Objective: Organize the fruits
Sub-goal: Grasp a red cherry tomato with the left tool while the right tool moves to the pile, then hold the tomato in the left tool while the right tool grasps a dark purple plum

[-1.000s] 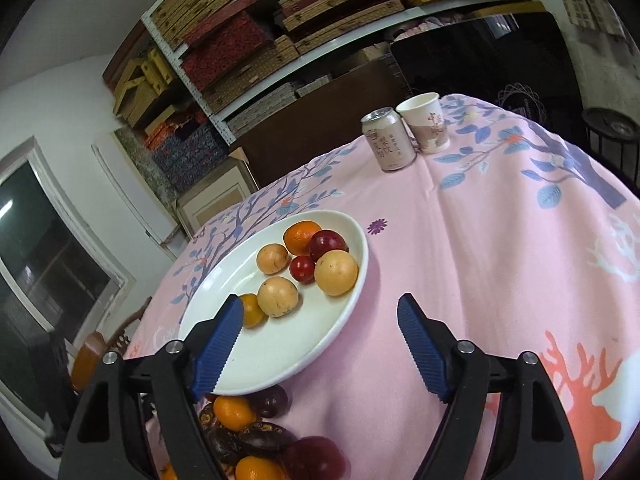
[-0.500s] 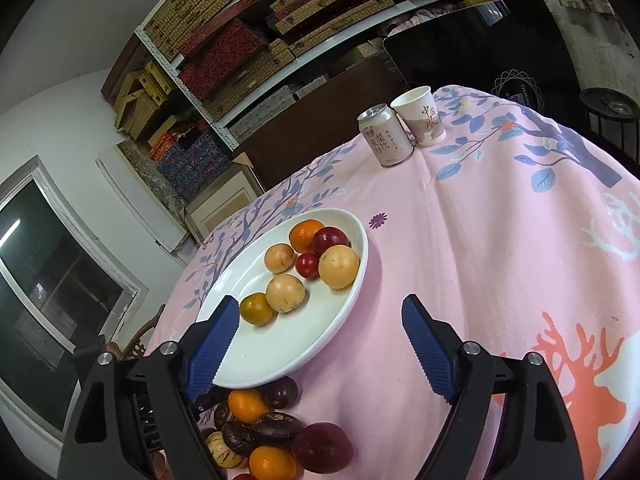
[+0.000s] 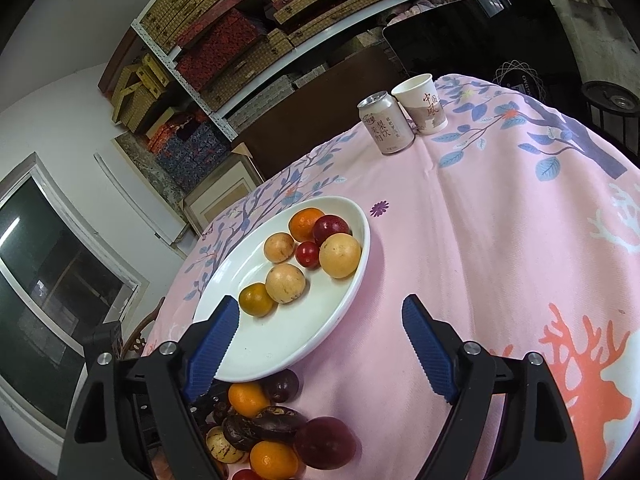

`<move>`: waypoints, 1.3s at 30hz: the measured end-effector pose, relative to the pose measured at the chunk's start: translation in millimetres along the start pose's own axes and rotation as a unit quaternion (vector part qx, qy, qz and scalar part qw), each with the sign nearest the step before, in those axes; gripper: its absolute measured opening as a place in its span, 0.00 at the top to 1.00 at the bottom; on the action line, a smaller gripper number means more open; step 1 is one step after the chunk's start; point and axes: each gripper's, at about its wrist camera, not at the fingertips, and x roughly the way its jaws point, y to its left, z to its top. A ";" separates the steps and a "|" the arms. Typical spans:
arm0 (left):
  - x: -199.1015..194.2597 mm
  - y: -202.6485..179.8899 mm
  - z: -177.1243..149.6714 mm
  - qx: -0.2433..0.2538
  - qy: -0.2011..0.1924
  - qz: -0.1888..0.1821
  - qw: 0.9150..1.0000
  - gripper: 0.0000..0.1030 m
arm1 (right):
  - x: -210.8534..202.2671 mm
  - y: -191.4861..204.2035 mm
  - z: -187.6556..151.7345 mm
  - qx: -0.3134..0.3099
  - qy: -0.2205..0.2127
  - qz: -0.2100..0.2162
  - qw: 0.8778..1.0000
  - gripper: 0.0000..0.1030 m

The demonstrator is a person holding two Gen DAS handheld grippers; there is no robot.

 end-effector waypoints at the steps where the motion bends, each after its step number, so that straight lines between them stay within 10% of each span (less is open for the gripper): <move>1: 0.2 1.1 0.3 -0.005 0.001 -0.005 1.000 0.66 | 0.2 -0.7 0.0 0.001 0.001 -0.001 1.000 0.18; 21: -47.0 18.0 -35.3 -0.026 -0.050 0.070 0.996 0.73 | 12.5 14.4 -10.0 -0.047 0.036 -0.013 0.998 0.18; 39: -29.7 17.5 -34.5 -0.023 -0.016 0.059 0.998 0.73 | 70.5 63.1 -52.2 -0.231 0.196 -0.068 0.951 0.19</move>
